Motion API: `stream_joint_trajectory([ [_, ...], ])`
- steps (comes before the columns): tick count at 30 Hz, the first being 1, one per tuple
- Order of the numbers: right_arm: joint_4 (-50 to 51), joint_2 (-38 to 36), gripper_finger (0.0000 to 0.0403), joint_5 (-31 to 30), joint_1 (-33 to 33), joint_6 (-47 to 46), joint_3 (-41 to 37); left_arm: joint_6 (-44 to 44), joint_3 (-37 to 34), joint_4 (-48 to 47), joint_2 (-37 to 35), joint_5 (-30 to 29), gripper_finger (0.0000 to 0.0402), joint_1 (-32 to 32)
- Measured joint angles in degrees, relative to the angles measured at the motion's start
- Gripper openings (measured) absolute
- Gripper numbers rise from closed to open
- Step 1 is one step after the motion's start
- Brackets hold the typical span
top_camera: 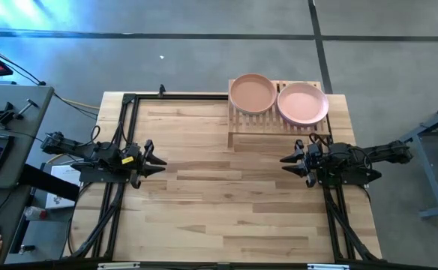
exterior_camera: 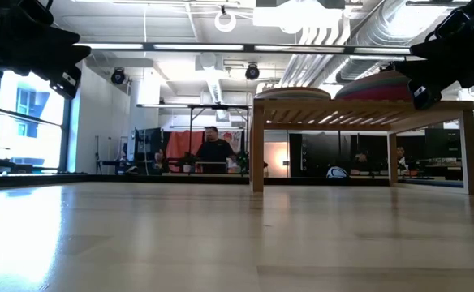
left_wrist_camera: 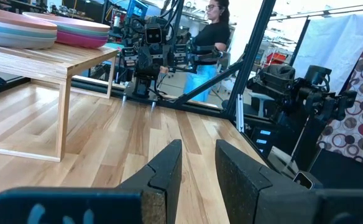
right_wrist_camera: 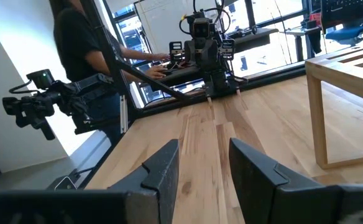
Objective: Place and stack plates onto a shelf
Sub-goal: Return to Home Position
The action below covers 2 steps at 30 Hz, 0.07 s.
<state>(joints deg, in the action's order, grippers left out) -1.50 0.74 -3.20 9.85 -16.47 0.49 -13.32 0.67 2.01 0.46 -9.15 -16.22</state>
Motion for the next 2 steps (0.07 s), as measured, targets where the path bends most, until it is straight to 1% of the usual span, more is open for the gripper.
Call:
stream_joint_trajectory([
  [2, 0.0, 0.0, 0.0124, 0.0, 0.0, 0.0, 0.0, 0.0, 0.0, -0.01, -0.01, -0.01, 0.0085, 0.01],
])
